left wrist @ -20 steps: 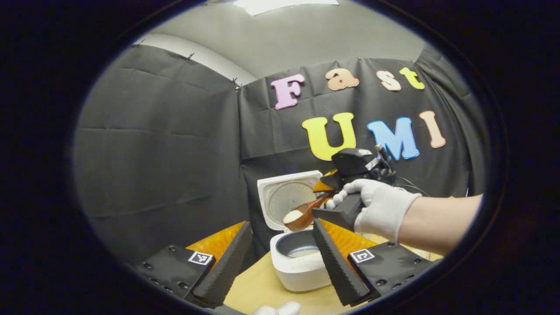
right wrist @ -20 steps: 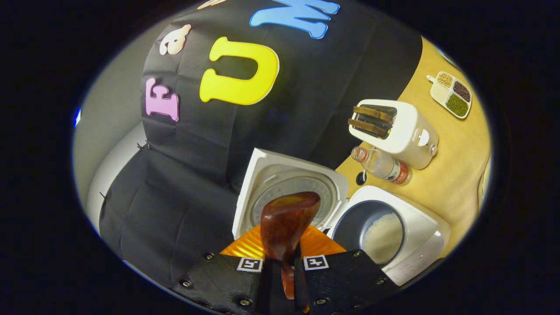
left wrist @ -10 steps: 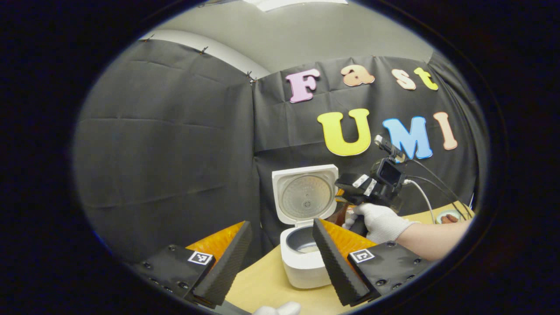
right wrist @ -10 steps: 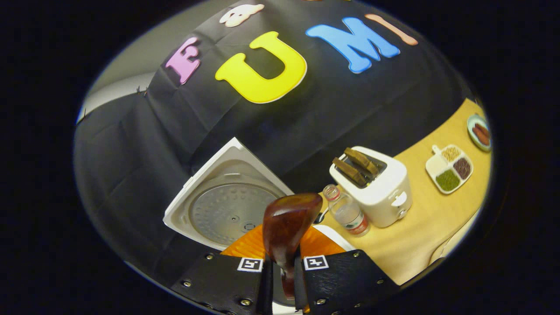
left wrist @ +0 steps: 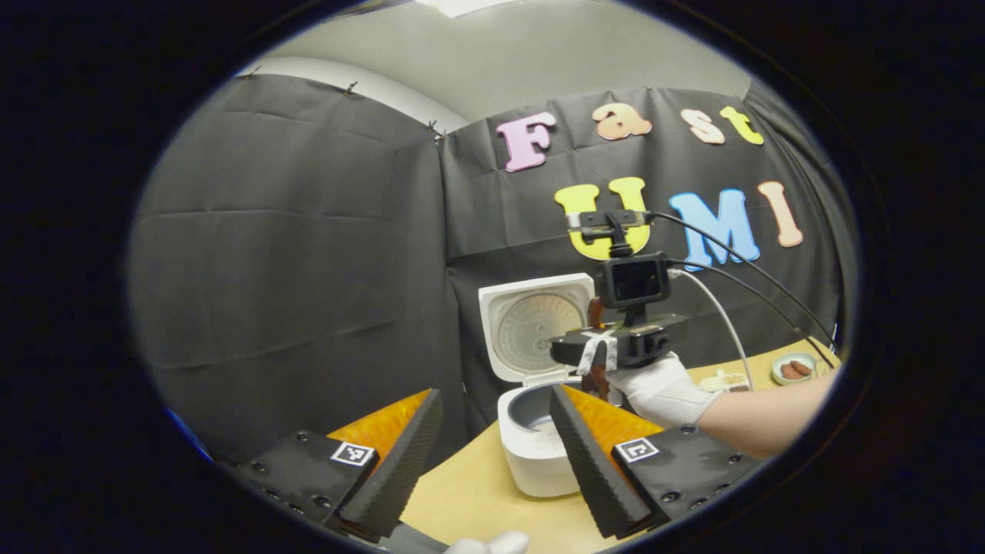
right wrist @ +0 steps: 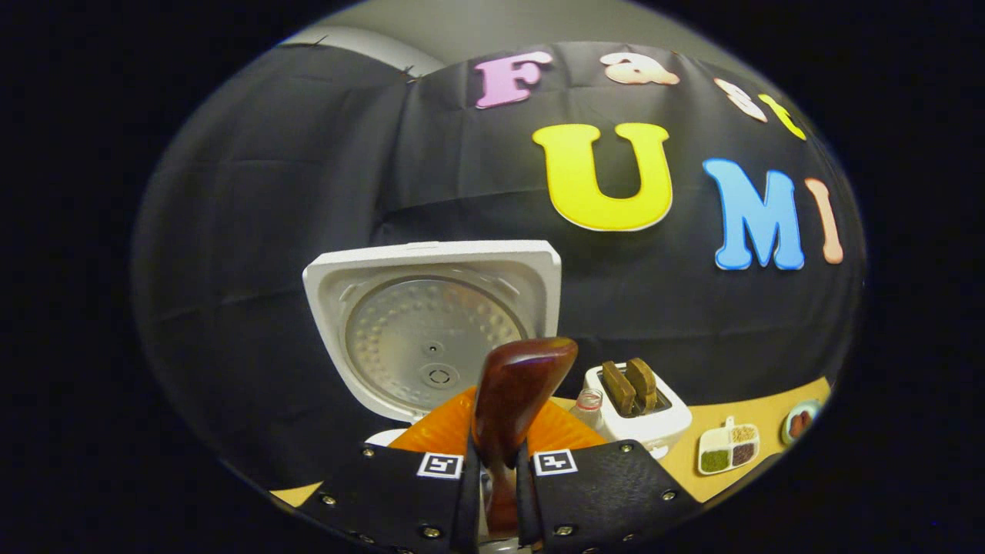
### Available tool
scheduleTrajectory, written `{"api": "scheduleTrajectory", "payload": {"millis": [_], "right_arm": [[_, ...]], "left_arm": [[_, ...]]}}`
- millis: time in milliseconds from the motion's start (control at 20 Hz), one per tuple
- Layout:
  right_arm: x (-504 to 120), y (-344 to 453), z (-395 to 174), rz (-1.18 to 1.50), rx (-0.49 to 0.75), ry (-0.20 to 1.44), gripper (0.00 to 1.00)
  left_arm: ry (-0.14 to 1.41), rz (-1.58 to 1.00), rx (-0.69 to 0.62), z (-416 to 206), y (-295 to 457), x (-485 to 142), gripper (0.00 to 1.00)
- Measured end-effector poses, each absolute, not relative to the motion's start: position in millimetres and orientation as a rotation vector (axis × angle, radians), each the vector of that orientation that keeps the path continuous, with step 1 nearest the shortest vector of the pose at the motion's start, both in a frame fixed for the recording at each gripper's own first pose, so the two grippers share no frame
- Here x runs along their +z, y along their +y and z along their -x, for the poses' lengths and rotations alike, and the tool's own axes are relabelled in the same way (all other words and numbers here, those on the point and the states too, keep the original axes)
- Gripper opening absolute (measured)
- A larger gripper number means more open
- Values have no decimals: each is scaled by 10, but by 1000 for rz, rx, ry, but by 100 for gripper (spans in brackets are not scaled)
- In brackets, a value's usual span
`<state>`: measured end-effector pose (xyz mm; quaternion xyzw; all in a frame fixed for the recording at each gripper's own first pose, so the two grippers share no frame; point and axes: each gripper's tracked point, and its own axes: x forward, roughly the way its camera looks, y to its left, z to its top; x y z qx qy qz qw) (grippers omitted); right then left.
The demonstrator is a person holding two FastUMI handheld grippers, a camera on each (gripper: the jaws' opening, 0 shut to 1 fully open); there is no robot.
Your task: Close the left gripper, press the button to open the rice cooker; take a wooden spoon from the chopstick holder with the right hand, scoop a spoonful of rice and pour it into the rice cooker, then put the wooden spoon back into the chopstick holder.
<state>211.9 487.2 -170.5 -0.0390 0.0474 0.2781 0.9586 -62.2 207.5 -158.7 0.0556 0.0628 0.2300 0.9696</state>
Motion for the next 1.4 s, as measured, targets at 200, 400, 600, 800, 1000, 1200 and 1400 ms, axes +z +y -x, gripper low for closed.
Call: {"api": "scheduleTrajectory", "payload": {"millis": [200, 400, 600, 800, 1000, 1200, 1400], "right_arm": [[-1724, 4911, -2069, 215, 592, 28, 19], [-1615, 4953, -1969, 338, 619, -80, 19], [-1632, 4960, -1998, 341, 635, -79, 19], [-1621, 4871, -1994, 95, 656, 94, 19], [-1543, 4671, -2107, -360, 638, 316, 19], [-1582, 4233, -2257, -690, 545, 457, 19], [-1508, 3575, -2374, -734, 466, 421, 19]], "left_arm": [[122, -113, 470, 622, 2089, -1593, 99], [125, -117, 464, 617, 2069, -1610, 99], [132, -114, 459, 601, 2066, -1630, 99], [127, -113, 452, 572, 2028, -1581, 98], [116, -115, 434, 535, 1973, -1536, 99], [103, -91, 395, 439, 1842, -1458, 98], [82, -89, 336, 350, 1578, -1381, 98]]}}
